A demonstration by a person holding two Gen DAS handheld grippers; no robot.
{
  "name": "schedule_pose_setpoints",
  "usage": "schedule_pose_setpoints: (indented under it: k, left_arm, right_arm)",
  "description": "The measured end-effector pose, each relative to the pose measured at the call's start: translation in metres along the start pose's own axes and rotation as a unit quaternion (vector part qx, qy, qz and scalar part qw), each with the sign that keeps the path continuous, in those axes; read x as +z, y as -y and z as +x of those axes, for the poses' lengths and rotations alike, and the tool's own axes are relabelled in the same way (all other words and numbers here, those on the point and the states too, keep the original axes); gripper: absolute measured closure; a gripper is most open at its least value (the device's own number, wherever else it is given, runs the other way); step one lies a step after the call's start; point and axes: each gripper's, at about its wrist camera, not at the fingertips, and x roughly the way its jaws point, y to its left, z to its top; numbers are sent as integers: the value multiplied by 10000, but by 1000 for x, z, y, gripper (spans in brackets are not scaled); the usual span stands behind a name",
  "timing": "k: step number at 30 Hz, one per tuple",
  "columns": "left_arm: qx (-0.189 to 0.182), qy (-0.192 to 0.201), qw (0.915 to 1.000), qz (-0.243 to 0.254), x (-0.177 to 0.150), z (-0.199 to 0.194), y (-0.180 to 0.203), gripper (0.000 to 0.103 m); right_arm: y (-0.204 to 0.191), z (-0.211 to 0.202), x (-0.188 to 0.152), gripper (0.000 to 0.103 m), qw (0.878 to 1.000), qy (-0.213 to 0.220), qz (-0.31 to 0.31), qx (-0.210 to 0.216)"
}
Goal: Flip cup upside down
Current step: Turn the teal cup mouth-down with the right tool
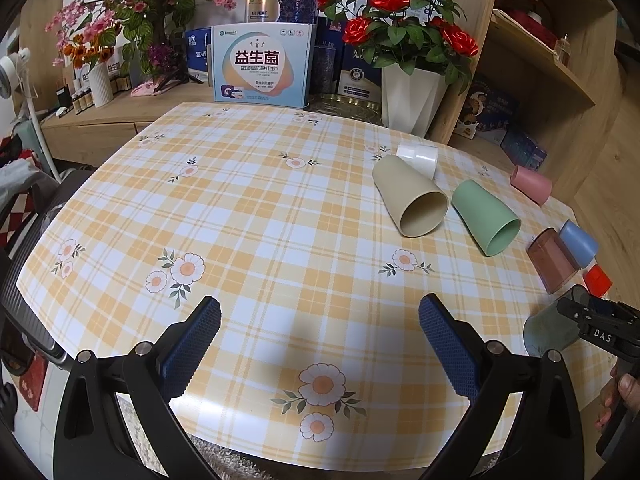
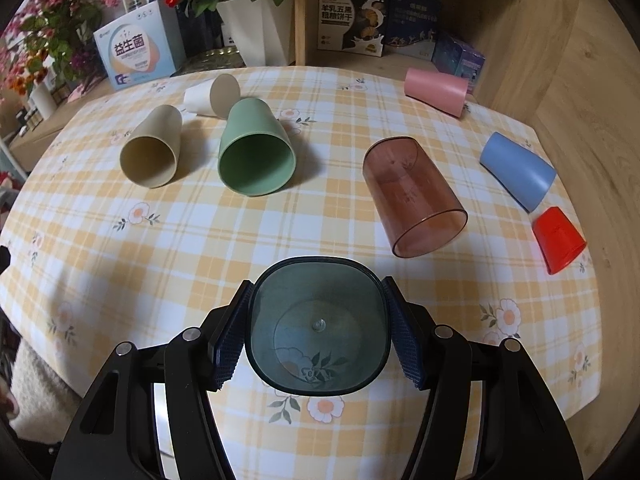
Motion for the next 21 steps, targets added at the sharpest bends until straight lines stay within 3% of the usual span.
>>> schedule_pose_setpoints:
  k: [17,21]
  left_arm:
    - [-6,158,9998,132,4,-13,8,6]
    - [-4,279,9994,227,7,-21,11,6]
  right_arm:
    - [5,2,1,41,9999,-18,117,91]
    - [11,-3,2,40,9990,41,378,217]
